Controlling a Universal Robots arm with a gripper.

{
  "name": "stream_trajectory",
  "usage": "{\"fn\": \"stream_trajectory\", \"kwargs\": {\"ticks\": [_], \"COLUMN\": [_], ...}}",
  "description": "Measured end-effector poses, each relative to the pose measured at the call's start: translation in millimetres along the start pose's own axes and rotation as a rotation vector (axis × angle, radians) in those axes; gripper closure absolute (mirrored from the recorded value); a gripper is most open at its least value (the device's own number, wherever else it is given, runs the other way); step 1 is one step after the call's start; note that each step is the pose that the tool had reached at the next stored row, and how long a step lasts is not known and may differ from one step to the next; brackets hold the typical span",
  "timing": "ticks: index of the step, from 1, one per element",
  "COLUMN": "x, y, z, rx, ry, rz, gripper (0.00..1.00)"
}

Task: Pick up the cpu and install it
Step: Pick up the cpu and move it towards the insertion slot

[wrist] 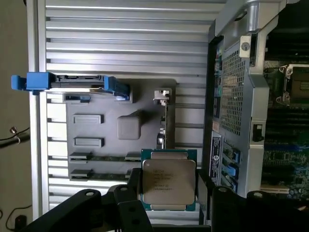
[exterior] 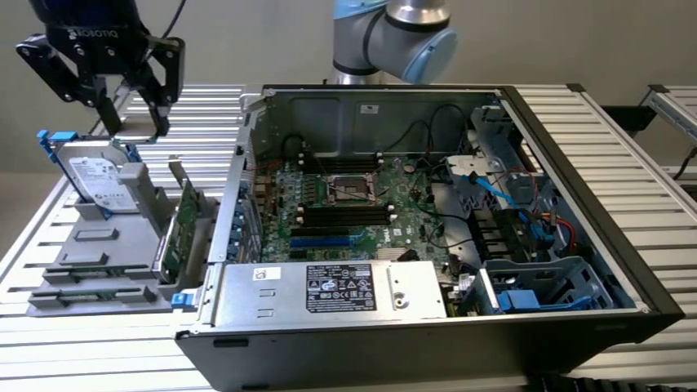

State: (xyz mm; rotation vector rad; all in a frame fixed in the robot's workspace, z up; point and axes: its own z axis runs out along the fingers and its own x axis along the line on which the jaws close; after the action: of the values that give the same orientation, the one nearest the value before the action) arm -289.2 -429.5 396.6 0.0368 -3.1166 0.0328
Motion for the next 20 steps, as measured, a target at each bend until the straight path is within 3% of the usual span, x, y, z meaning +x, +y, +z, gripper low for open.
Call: {"fn": "stream_trajectory", "kwargs": {"ticks": [13,18,20], "x": [-43.2,-54.3,-59.9], "y": [11.3,24.0,29.2], "z": [-1.5,0.5,1.1], "rx": [0.0350,0.0668,0.0740], "ry": [0.0008,0.0018,0.0018], "rz": [0.001,0.002,0.002], "gripper": [0.45,0.45,0.45]}}
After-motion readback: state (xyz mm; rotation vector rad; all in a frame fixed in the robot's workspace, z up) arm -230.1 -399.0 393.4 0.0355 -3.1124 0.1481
